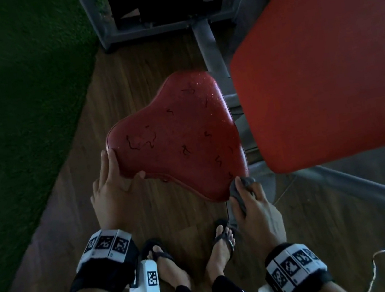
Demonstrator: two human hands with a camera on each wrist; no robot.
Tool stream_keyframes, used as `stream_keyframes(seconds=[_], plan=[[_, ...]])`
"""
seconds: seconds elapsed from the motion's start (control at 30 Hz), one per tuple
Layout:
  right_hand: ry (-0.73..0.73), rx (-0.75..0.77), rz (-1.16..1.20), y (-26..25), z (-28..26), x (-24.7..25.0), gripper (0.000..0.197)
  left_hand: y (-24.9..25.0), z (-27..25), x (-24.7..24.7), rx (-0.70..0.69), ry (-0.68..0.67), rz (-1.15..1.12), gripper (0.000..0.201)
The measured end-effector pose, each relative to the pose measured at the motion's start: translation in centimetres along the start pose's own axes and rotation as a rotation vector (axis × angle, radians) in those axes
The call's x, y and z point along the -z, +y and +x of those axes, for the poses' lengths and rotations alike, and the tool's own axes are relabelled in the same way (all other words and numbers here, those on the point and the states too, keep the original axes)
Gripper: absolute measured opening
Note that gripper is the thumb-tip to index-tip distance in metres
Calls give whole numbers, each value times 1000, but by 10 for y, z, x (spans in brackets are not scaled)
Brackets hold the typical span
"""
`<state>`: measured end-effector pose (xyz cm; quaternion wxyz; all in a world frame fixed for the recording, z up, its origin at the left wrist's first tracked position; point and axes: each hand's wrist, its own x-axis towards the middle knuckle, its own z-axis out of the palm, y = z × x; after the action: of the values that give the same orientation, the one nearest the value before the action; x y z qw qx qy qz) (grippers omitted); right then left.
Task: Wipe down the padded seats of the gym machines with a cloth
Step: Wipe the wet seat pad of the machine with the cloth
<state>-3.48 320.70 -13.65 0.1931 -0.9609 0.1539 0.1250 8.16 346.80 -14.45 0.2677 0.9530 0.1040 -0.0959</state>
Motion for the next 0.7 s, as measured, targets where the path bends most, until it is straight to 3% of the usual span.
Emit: stream_keyframes(seconds=[0.27, 0.7], plan=[[102, 96, 81, 4, -6, -3, 48, 1, 1, 0, 9, 11, -5, 81], [92, 131, 63, -2, 0, -5, 53, -2, 2, -2, -14, -16, 75, 80]])
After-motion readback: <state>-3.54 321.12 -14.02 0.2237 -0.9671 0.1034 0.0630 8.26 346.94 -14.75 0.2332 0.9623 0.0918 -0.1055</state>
